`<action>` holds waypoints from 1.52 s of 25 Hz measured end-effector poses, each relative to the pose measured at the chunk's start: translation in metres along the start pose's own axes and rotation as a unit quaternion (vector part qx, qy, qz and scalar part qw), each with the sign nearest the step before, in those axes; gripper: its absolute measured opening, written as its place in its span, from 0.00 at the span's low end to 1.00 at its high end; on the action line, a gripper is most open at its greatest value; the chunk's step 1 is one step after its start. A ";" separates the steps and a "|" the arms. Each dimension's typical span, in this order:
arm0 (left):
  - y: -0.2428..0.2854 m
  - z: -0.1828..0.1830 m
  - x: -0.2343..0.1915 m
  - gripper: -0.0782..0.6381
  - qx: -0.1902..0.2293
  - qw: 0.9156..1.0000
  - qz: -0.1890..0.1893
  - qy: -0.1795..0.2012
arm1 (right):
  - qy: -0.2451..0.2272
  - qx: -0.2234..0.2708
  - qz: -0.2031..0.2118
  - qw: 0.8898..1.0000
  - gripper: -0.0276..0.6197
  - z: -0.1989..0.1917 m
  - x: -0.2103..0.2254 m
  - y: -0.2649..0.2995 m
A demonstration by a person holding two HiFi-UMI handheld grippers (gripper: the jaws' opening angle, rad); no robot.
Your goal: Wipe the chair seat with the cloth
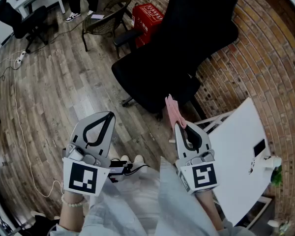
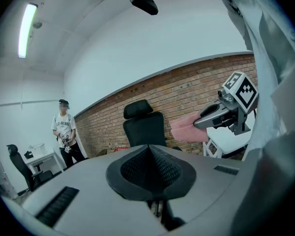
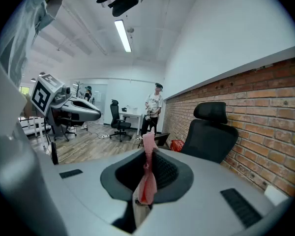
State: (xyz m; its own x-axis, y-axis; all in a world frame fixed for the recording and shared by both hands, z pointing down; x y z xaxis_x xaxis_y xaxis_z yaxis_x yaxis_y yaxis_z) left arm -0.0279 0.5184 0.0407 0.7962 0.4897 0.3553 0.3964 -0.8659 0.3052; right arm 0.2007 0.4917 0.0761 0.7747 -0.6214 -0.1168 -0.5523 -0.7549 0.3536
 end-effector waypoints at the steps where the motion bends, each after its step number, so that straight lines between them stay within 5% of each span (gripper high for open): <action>1: 0.000 -0.001 0.000 0.13 0.000 1.000 0.000 0.001 | 0.000 0.000 0.000 1.000 0.13 0.000 0.000 0.000; 38: -0.037 -0.017 -0.036 0.13 0.030 0.999 0.004 0.015 | 0.007 0.014 -0.039 0.999 0.13 0.016 -0.042 0.005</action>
State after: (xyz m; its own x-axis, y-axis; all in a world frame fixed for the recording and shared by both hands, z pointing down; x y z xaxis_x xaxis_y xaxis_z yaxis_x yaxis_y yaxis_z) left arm -0.0789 0.5349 0.0314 0.7853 0.4854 0.3843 0.4183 -0.8736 0.2485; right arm 0.1604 0.5104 0.0684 0.8192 -0.5584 -0.1305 -0.4992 -0.8064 0.3170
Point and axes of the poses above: the fingertips, and each gripper's own axes: y forward along the fingers, x to its right, z out of its top, the point moved 7 cm from there along -y, backward along the fingers, and after that the axes turned 3 degrees about -x, right-handed, at the moved point
